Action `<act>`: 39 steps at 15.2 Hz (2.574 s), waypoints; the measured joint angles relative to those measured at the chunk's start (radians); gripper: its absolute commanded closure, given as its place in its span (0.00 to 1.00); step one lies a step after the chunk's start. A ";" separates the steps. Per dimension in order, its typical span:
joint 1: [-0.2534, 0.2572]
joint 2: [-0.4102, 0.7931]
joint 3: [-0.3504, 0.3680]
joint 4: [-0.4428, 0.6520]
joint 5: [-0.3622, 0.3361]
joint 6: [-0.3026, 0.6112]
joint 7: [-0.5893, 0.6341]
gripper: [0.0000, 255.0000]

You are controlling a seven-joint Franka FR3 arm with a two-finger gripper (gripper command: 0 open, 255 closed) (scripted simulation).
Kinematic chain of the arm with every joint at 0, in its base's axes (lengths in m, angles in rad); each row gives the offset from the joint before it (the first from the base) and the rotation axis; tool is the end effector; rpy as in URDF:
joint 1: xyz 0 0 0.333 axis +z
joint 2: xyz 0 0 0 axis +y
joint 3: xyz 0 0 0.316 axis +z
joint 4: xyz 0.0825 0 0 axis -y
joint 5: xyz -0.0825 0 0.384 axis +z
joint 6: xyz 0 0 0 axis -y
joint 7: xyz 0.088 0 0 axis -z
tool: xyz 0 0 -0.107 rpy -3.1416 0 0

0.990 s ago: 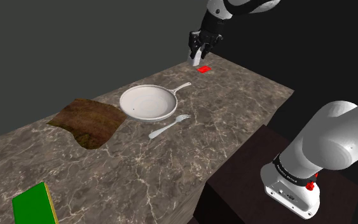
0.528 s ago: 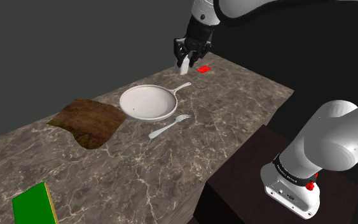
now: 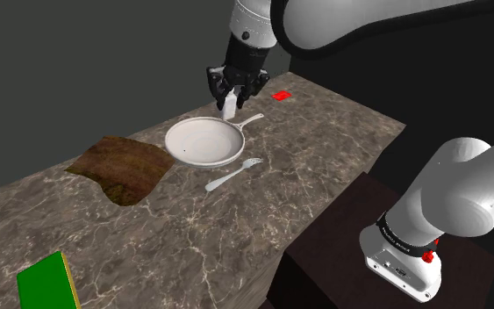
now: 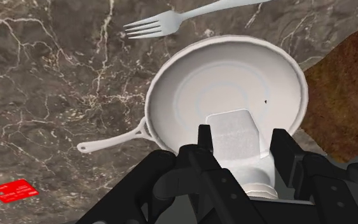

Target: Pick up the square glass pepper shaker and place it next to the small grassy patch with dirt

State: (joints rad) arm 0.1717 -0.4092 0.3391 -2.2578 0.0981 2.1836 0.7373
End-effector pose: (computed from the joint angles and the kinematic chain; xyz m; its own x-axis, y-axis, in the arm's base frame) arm 0.3963 0.2449 0.5457 0.9235 -0.2855 0.2564 -0.2445 -0.9528 -0.1803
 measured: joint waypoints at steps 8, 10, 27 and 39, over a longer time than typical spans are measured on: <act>0.021 0.123 0.180 0.131 -0.068 -0.008 0.239 1.00; 0.023 0.166 0.225 0.177 -0.099 -0.018 0.302 1.00; 0.056 0.399 0.380 0.270 -0.318 0.049 0.601 1.00; 0.062 0.471 0.379 0.175 -0.416 0.186 0.687 1.00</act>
State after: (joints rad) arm 0.2333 0.0617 0.7180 -2.0831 -0.3182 2.3698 1.4244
